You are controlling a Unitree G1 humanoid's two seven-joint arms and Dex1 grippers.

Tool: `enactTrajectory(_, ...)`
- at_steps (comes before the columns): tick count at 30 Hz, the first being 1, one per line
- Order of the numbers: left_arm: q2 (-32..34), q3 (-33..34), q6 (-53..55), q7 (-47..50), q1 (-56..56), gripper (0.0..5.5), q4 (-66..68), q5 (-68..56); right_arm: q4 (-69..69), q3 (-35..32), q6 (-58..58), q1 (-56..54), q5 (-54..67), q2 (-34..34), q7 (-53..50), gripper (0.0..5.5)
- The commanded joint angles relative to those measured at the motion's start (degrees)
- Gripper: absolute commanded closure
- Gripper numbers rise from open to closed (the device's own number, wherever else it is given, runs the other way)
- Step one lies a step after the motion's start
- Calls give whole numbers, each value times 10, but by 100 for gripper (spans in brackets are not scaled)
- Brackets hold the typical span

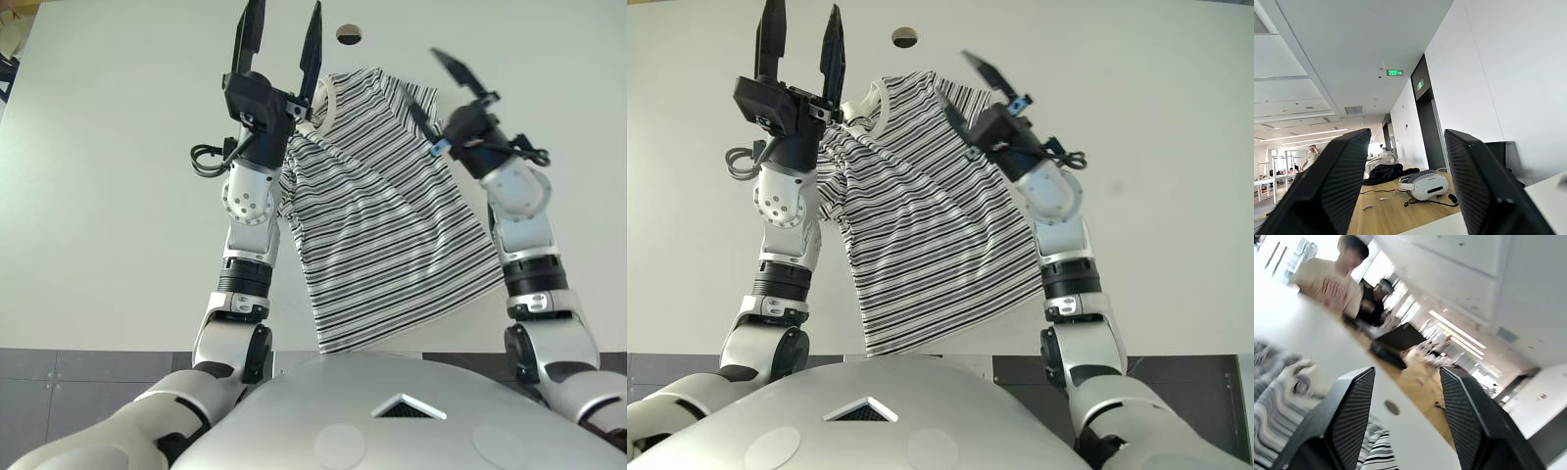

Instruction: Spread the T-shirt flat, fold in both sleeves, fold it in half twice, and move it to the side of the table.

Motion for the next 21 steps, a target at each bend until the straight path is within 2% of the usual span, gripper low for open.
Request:
enactTrajectory(1,11,7,-5,10,3,275,-26,10,183,99,57,-120,-136,13,-51,306)
enactTrajectory(4,19,14,-6,13,7,275,-38,10,332,160,91,-187,-204,29,-98,306)
enactTrajectory(8,30,12,5,1,27,275,-56,-7,433,176,121,-222,-220,-3,-148,306)
enactTrajectory(14,77,12,96,-49,79,275,-140,-61,432,138,80,-173,-168,-112,-148,306)
enactTrajectory(21,120,19,205,-75,113,275,-165,-71,397,112,57,-166,-124,-121,-158,306)
